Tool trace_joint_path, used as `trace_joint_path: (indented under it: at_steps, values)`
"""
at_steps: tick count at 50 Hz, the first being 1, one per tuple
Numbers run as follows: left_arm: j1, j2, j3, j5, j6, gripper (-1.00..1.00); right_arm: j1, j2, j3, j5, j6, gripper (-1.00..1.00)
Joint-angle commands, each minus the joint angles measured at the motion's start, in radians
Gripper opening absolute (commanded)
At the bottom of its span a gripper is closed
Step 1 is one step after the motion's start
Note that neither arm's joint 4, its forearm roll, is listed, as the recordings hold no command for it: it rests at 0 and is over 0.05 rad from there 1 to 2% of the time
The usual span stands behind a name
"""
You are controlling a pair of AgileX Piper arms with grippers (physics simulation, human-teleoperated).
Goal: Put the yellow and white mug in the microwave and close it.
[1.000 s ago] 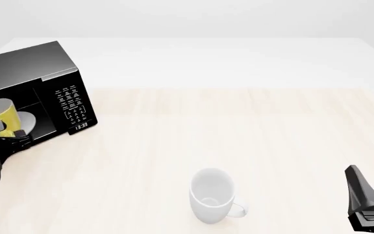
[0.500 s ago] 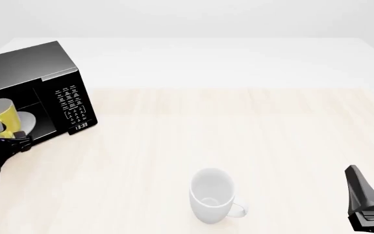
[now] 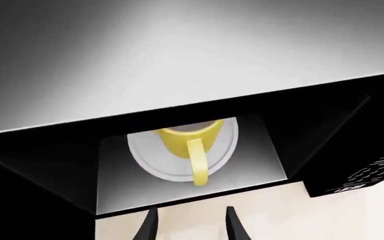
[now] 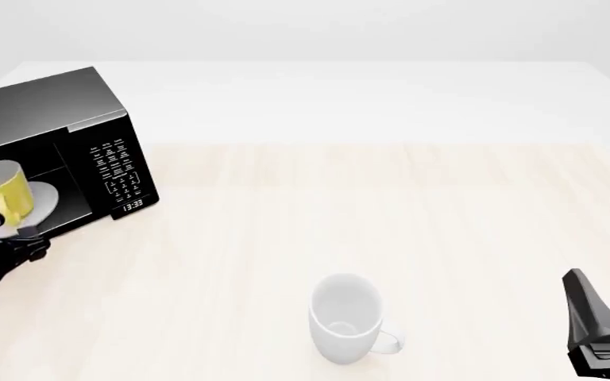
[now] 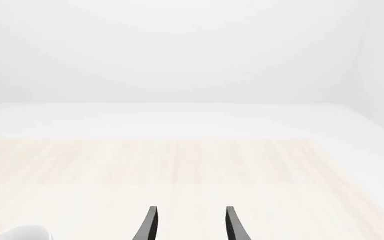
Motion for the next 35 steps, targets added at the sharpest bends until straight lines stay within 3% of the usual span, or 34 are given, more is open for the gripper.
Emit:
trace_joint_path:
  at_steps: [1,35]
  values:
    - [0.004,-0.032,0.032,0.026,-0.014,1.0,0.0,0.0,0.0,0.0,0.0,1.0]
    - [0.008,-0.239,0.095,0.212,-0.094,1.0,0.0,0.0,0.0,0.0,0.0,1.0]
